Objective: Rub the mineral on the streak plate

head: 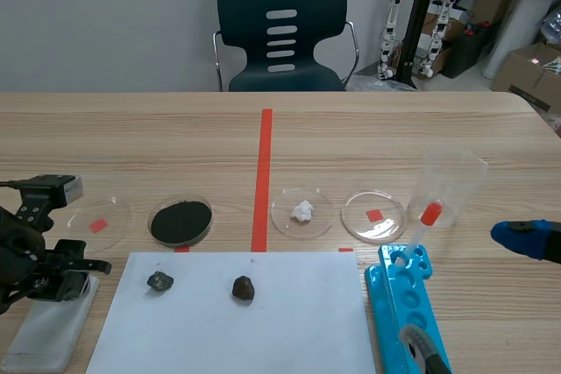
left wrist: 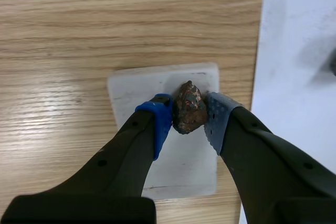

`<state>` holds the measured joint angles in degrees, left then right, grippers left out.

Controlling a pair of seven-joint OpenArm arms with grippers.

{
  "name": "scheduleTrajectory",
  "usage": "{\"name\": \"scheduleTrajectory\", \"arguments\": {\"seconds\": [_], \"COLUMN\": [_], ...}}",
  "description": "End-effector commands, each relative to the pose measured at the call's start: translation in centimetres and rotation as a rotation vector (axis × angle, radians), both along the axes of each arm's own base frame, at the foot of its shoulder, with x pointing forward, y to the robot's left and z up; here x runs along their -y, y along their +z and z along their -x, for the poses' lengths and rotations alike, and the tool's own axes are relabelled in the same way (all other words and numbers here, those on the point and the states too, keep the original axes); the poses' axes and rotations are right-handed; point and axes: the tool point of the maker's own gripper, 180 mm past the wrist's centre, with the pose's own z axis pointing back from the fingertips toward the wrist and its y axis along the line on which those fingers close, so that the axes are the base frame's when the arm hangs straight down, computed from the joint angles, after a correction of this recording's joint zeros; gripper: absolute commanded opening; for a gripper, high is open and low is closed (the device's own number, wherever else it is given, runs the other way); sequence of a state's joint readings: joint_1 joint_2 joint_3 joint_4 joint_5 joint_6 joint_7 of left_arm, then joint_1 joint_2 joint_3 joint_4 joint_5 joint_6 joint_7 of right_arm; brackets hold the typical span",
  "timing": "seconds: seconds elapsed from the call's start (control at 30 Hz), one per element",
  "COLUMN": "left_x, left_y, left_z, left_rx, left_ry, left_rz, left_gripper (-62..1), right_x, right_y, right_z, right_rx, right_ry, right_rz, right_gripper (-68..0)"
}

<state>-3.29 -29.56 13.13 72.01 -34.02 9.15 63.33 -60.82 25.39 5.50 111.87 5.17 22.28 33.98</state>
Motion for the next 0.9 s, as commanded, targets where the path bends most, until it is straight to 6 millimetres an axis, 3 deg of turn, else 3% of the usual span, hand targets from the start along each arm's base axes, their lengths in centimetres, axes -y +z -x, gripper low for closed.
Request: {"name": "scheduleTrajectory", "arguments": {"seconds": [0.0,0.23,0.4,0.53,0.87], "left_x": [-1.7,-2.2,1.2,1.8,-2.5], "left_y": [0.4,0.5,0.5,0.6,0.4], "left_z": [-0.5,-0.6,-0.8,-0.8,-0.1], "left_rx": [0.019,0.024,0.035,0.038,-0.003], "left_ry": [0.014,0.022,-0.002,-0.008,0.021], "left_rz": [-0.075,-0.101,0.090,0.119,-0.113], "left_gripper": [-51.9,-51.9,-51.9,-51.9,-51.9], "right_x": [-0.2,-0.2,-0.2,-0.2,-0.2], "right_y": [0.7,0.7,0.7,0.7,0.7], "right_z": [-0.2,-0.2,-0.2,-0.2,-0.2], "right_rx": [0.022,0.022,0.022,0.022,0.022], "right_ry": [0.000,0.000,0.000,0.000,0.000], "right_rz": [-0.021,-0.021,-0.021,-0.021,-0.021], "right_gripper": [-2.2,-2.2,-2.2,-2.2,-2.2]}}
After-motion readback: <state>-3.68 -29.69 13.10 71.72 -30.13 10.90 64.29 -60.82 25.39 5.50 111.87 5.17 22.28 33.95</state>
